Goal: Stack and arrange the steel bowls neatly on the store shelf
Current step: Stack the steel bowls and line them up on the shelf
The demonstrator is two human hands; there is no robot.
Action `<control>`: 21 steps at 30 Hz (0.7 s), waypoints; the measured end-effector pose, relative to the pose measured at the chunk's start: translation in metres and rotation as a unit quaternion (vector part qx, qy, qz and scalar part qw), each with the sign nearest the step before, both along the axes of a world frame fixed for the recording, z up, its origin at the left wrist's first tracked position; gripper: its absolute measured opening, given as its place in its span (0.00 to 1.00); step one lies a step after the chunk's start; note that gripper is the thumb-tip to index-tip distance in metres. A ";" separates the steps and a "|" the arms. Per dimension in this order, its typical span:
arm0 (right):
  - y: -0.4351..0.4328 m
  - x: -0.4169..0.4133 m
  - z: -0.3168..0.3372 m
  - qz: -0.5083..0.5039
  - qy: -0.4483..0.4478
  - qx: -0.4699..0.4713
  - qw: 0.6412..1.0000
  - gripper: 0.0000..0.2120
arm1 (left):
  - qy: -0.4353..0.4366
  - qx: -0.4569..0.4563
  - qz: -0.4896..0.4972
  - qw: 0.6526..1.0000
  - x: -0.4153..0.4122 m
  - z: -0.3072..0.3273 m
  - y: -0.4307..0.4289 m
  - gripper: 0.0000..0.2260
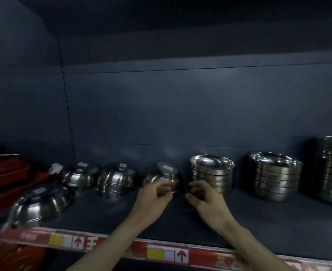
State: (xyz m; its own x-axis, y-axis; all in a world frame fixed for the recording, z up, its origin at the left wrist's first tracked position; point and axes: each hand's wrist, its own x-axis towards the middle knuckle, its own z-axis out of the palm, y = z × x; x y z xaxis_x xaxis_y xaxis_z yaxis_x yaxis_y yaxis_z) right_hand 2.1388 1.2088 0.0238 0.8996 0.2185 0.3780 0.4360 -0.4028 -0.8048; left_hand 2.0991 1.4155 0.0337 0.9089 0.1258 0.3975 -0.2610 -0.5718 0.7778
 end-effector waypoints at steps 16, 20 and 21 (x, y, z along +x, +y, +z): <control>0.245 -0.022 -0.020 0.194 -0.013 -0.077 0.978 0.29 | -0.016 0.144 0.278 0.949 -0.091 0.000 0.219 0.24; 0.285 -0.028 -0.023 0.218 -0.022 -0.102 0.970 0.31 | 0.003 0.148 0.308 0.940 -0.102 0.001 0.256 0.27; 0.293 -0.029 -0.022 0.227 -0.027 -0.113 0.967 0.31 | 0.007 0.150 0.312 0.938 -0.105 0.002 0.262 0.28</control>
